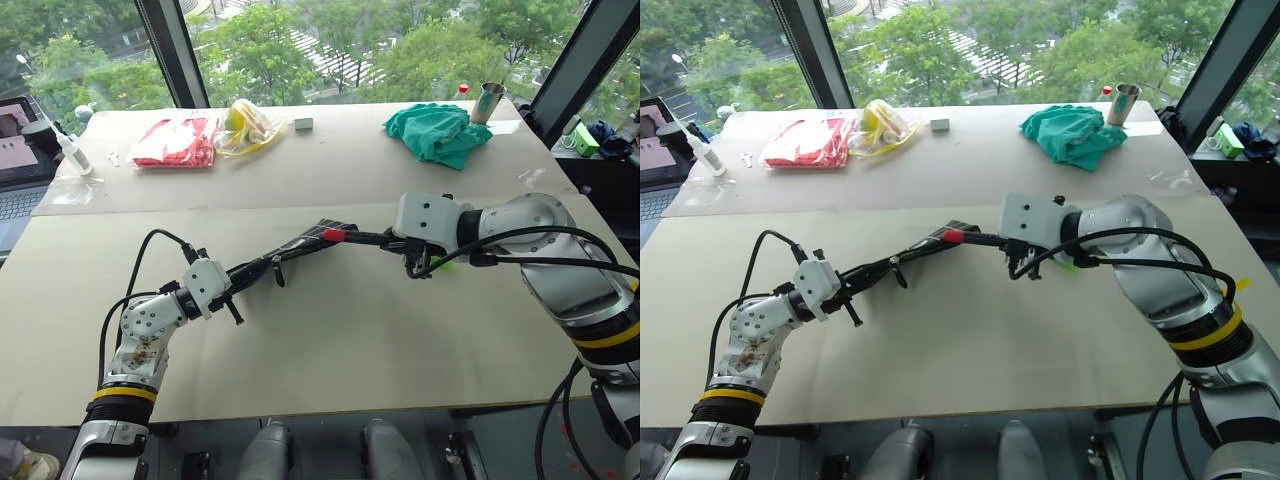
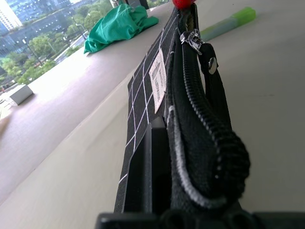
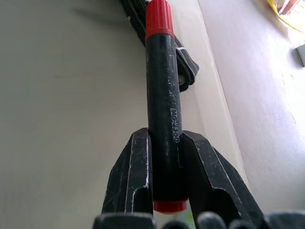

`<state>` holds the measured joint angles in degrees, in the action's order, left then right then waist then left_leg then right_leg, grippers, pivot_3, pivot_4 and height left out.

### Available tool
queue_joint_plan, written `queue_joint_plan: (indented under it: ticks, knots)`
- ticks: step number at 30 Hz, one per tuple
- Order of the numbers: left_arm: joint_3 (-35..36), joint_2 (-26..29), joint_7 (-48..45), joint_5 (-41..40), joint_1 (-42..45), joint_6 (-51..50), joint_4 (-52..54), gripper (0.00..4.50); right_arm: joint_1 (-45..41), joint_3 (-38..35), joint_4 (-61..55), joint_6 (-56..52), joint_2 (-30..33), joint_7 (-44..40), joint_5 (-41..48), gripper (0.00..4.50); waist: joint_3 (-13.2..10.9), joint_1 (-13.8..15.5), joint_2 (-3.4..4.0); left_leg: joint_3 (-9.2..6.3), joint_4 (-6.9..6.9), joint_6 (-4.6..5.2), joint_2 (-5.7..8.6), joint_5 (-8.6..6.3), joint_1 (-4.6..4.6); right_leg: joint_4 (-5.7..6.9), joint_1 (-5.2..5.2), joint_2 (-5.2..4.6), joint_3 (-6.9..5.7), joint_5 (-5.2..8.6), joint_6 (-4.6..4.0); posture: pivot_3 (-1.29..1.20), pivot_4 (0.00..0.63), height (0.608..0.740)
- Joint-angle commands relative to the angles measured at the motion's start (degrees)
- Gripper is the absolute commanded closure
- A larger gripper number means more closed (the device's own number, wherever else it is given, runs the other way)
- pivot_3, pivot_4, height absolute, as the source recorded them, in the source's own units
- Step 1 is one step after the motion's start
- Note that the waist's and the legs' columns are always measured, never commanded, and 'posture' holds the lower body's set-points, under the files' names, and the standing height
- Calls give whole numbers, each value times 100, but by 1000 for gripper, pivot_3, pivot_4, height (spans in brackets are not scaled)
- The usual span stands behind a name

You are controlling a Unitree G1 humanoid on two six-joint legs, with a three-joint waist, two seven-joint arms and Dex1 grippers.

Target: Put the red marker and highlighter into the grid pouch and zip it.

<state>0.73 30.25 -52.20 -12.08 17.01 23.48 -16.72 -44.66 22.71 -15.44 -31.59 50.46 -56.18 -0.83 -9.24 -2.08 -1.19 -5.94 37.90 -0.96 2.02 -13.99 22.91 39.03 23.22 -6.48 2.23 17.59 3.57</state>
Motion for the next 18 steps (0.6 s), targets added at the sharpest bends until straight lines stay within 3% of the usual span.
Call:
queue_joint_plan:
  ticks: [1,6,13,18]
  knots:
    - [47,-5,3,-54,31,49,82,4500,-177,49,-3,428,78,-108,-434,3965,0,-7,0,0,0,0,0,0,0,0,0,0,0,0,0,0,150,740]
    - [34,-23,-3,-50,34,47,88,4500,-223,-38,-17,631,66,-279,-654,3965,0,-26,0,0,0,0,-1,0,-1,1,1,1,0,0,0,0,150,740]
    - [40,-32,-16,-51,13,38,102,4500,-533,-828,-193,300,102,-774,103,3965,0,-22,0,-2,0,0,-1,0,-1,1,1,1,0,0,0,0,150,740]
    - [50,-22,-27,-52,31,44,80,4500,-412,-859,-342,240,105,-846,160,3965,0,-19,0,-1,0,0,-1,0,-1,1,0,1,0,0,0,0,150,740]
